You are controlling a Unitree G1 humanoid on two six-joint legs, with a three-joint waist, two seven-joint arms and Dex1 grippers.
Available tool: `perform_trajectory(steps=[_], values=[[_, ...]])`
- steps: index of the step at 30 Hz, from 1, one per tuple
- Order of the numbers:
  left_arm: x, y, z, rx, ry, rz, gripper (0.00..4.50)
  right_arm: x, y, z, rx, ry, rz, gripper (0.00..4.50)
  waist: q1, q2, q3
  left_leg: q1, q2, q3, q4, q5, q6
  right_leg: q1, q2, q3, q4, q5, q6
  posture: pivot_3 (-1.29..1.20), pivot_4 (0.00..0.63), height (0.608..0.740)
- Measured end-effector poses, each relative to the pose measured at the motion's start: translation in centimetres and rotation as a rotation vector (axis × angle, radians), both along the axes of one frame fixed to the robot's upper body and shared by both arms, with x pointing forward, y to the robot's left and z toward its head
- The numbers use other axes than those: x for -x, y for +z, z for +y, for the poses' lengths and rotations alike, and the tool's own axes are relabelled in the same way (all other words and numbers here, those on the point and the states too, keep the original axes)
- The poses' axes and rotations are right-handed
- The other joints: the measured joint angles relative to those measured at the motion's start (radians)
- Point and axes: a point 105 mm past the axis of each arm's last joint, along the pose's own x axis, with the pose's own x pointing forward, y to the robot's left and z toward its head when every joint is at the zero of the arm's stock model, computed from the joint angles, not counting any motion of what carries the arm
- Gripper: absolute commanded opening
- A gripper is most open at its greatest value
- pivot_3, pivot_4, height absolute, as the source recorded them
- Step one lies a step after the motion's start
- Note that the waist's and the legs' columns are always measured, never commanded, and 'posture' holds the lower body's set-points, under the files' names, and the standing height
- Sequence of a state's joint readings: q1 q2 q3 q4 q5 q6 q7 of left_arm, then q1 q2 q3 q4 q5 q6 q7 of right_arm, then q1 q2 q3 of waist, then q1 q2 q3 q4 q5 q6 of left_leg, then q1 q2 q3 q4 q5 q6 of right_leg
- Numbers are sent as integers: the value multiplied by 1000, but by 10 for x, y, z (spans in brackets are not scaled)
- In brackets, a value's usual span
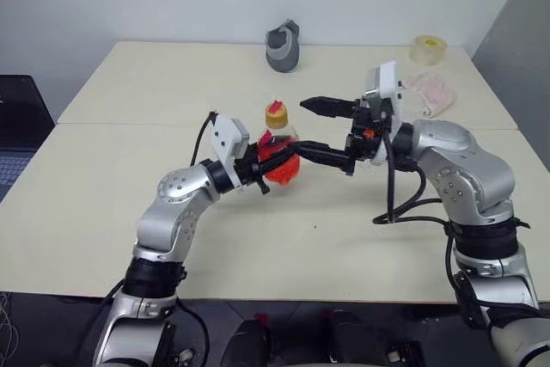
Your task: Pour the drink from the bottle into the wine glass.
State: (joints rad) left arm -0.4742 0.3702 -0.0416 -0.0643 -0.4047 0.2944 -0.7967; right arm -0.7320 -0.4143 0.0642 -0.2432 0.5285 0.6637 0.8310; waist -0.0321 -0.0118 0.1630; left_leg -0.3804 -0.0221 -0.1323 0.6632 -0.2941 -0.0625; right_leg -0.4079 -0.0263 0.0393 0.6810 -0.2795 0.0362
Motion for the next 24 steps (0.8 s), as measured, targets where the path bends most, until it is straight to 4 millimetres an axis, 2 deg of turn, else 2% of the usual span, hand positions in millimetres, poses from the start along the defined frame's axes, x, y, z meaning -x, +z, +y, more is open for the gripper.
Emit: perform_trajectory(steps=[6,16,24], values=[[-2,-4,-3,-17,-13,-12,1020,-10,1,6,-28,-77,0,4474,-1,0,0,0,0,0,0,0,0,0,1,0,0,0,0,0,150,740],[-5,-3,-5,-9,-15,-24,1020,-14,12,28,-80,-58,-14,4474,-2,0,0,0,0,0,0,0,0,0,1,0,0,0,0,0,150,740],[-5,-2,-6,-5,-14,-24,1020,-28,5,25,-59,-115,-28,4474,-3,0,0,0,0,0,0,0,0,0,1,0,0,0,0,0,150,740]])
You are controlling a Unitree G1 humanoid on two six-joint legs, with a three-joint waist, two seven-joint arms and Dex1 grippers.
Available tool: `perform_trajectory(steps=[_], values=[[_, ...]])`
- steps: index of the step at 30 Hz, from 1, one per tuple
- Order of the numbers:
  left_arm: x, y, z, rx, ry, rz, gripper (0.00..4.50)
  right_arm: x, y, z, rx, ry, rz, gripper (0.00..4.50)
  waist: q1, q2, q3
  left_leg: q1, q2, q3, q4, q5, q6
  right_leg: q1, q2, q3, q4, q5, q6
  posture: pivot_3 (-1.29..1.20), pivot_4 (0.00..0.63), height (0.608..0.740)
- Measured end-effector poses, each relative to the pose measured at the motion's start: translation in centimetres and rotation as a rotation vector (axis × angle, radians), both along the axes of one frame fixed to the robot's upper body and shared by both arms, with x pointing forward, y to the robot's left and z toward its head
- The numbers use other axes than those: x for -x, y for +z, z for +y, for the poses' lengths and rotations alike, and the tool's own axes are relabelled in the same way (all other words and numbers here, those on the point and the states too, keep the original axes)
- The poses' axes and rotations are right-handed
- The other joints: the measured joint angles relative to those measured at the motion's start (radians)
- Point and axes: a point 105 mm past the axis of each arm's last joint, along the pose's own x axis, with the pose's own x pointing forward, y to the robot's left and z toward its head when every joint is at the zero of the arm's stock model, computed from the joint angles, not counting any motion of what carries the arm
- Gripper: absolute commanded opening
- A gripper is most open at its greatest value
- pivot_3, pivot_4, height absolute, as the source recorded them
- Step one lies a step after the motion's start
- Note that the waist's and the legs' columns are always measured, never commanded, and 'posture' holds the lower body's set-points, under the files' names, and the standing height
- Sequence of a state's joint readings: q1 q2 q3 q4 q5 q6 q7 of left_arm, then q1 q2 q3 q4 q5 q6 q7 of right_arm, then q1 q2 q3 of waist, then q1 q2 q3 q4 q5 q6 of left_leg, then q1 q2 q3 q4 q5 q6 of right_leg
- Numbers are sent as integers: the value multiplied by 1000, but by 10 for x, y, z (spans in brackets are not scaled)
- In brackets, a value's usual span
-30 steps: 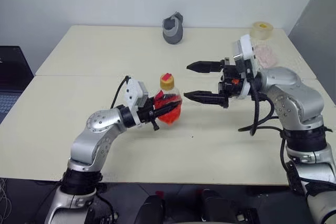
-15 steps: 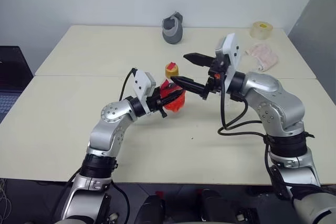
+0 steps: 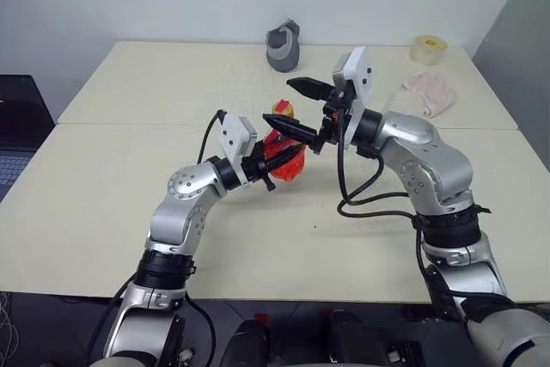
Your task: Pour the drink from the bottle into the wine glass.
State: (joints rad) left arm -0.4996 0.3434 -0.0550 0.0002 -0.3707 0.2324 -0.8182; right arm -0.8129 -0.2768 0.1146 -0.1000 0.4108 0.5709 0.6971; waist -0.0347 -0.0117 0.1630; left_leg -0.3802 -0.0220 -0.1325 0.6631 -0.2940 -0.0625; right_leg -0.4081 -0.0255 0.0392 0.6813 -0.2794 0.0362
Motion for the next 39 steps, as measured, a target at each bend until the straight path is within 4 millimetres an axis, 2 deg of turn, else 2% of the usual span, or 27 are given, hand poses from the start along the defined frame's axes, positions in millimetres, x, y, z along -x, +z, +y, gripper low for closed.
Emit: perform_trajectory(steps=[6,12,14,18,22,28,32,39], values=[[2,-3,0,0,3,7,1020,-1,-2,-1,21,16,-20,4474,0,0,0,0,0,0,0,0,0,0,0,0,0,0,0,0,150,740],[16,-15,5,-10,17,39,1020,9,-9,-9,60,68,-3,4474,1,0,0,0,0,0,0,0,0,0,0,0,0,0,0,0,150,740],[19,-19,8,-22,21,59,1020,13,-11,-19,83,67,-10,4474,1,0,0,0,0,0,0,-2,3,0,0,0,0,0,0,0,150,740],[26,-20,12,-36,16,59,1020,2,-11,-56,100,-59,8,4474,3,0,0,0,0,0,0,-2,4,0,-1,0,0,0,0,0,150,740],[28,-16,11,-34,8,45,1020,1,-10,-61,108,-69,3,4474,-2,0,0,0,1,1,-1,-2,4,0,1,1,0,0,0,0,150,740],[28,-12,9,-36,-4,31,1020,17,-11,-47,87,59,40,4474,0,0,0,0,1,1,0,-2,4,0,1,0,0,0,0,0,150,740],[26,-10,6,-30,-17,27,1020,30,-12,-24,71,152,29,4474,0,0,0,0,1,0,0,-2,4,0,1,0,0,0,0,0,150,740],[24,-11,4,-24,-19,35,1020,31,-5,2,9,184,27,4474,0,0,0,0,1,0,0,-1,2,0,1,0,0,0,0,0,150,740]])
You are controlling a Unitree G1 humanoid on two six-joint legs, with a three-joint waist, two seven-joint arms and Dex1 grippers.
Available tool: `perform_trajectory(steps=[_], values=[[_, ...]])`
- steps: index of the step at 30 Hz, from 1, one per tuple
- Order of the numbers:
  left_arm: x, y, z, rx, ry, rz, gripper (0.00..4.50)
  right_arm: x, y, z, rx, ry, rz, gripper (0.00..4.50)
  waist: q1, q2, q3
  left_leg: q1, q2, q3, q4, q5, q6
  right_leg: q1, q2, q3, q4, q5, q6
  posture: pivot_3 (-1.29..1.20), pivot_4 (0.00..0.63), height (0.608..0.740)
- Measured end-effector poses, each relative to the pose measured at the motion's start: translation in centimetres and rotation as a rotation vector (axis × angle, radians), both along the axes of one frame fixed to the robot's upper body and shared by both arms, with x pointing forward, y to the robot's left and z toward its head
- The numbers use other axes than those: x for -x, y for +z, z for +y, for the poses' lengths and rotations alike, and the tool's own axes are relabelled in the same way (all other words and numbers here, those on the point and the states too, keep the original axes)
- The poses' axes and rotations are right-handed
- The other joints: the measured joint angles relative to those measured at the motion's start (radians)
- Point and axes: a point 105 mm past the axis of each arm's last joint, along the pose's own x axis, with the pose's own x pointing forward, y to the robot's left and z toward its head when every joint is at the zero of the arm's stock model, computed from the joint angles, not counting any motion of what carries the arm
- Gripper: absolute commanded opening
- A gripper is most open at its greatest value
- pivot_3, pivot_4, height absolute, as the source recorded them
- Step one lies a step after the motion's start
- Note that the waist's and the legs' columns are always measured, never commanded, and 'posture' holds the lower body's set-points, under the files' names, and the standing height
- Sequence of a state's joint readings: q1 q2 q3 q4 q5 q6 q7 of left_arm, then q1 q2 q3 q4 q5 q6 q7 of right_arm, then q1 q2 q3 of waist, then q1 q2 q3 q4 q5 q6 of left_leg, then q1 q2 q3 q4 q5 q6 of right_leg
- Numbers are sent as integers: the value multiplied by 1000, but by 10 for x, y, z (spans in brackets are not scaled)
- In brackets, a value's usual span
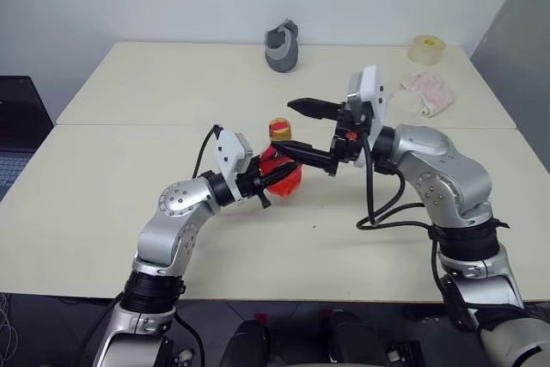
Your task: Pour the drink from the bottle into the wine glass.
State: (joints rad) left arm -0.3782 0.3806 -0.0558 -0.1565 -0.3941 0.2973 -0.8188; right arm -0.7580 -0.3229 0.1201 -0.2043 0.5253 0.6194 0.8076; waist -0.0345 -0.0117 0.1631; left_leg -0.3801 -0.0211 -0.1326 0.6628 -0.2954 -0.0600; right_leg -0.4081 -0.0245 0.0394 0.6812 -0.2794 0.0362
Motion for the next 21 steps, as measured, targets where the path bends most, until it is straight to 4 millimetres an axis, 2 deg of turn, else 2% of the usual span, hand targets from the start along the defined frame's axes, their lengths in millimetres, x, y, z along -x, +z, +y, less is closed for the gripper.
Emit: perform_trajectory(steps=[8,14,18,21], values=[[0,0,-1,1,-3,1,1020,-17,-2,5,11,-76,-28,4474,1,0,0,0,0,0,0,0,-1,0,0,0,0,0,0,0,150,740],[-1,-2,0,3,17,6,1020,-20,-1,4,30,-97,-62,4474,1,0,0,0,0,0,0,0,0,0,0,0,0,0,0,0,150,740],[-1,-6,1,2,24,24,1020,-19,-4,-2,60,-102,-32,4474,1,0,0,0,0,0,0,0,0,0,0,0,0,0,0,0,150,740],[-1,-7,1,0,24,29,1020,-15,-3,-15,83,-108,-35,4474,2,0,0,0,-1,0,0,-1,1,0,-1,0,0,0,0,0,150,740]])
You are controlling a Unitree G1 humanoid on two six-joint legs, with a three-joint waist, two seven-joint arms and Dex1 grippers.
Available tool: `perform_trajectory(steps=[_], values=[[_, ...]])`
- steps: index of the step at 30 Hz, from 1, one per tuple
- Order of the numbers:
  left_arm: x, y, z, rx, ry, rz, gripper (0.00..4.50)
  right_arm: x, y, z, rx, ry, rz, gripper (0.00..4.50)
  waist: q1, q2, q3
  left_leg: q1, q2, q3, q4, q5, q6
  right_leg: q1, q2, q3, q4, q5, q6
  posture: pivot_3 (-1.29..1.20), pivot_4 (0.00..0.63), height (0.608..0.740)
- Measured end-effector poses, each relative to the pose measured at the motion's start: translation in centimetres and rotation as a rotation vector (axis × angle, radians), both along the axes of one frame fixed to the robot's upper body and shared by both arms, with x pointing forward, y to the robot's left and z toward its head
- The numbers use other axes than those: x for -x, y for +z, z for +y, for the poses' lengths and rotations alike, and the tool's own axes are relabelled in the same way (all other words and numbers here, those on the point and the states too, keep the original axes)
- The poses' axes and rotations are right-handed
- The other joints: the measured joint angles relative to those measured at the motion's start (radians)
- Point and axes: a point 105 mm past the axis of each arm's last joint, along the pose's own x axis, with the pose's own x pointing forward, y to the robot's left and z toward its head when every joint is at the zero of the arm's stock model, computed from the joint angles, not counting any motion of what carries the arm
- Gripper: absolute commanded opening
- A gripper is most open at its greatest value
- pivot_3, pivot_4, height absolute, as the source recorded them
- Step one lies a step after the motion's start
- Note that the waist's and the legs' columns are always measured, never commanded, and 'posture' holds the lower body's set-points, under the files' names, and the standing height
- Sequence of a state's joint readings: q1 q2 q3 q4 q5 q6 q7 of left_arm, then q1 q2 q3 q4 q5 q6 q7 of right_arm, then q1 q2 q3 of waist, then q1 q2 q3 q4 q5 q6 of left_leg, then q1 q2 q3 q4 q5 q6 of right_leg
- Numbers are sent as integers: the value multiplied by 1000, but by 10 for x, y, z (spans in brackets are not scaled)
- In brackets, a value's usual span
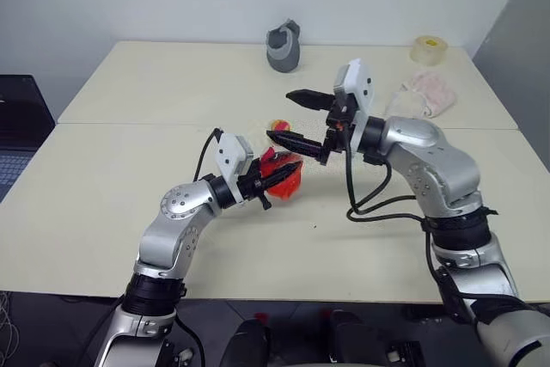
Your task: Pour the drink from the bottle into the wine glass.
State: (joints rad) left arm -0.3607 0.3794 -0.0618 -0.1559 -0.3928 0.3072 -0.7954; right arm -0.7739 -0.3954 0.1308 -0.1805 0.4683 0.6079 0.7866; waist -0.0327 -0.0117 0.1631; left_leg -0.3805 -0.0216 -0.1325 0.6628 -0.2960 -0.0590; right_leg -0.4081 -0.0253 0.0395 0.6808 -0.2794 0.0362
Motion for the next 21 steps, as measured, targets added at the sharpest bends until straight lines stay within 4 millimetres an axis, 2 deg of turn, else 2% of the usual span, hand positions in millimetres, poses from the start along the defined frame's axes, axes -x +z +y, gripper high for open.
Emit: perform_trajectory(steps=[1,4,6,11,15,21], values=[[0,-1,0,-1,1,4,1020,1,-1,-8,8,-11,3,4474,0,0,0,0,0,0,0,0,0,0,0,0,0,0,0,0,150,740],[1,-1,4,-13,1,1,1020,-12,-5,-44,22,-136,41,4474,3,0,0,0,-1,1,0,0,0,0,-1,0,0,0,0,0,150,740],[1,0,5,-11,2,-2,1020,-14,-6,-51,21,-152,51,4474,-1,0,0,0,0,1,0,0,0,0,0,0,0,0,0,0,150,740],[1,1,3,-9,-13,-8,1020,-5,-5,-44,-1,-69,86,4474,-9,0,0,1,1,1,-1,0,1,0,2,0,0,0,0,0,150,740],[1,4,1,-8,-17,-19,1020,12,-1,-21,-52,51,100,4474,-8,0,0,0,1,0,0,0,0,0,1,0,0,0,0,0,150,740],[0,8,0,-8,-22,-31,1020,18,1,4,-87,117,107,4474,-7,0,0,0,1,0,0,0,0,0,1,0,0,0,0,0,150,740]])
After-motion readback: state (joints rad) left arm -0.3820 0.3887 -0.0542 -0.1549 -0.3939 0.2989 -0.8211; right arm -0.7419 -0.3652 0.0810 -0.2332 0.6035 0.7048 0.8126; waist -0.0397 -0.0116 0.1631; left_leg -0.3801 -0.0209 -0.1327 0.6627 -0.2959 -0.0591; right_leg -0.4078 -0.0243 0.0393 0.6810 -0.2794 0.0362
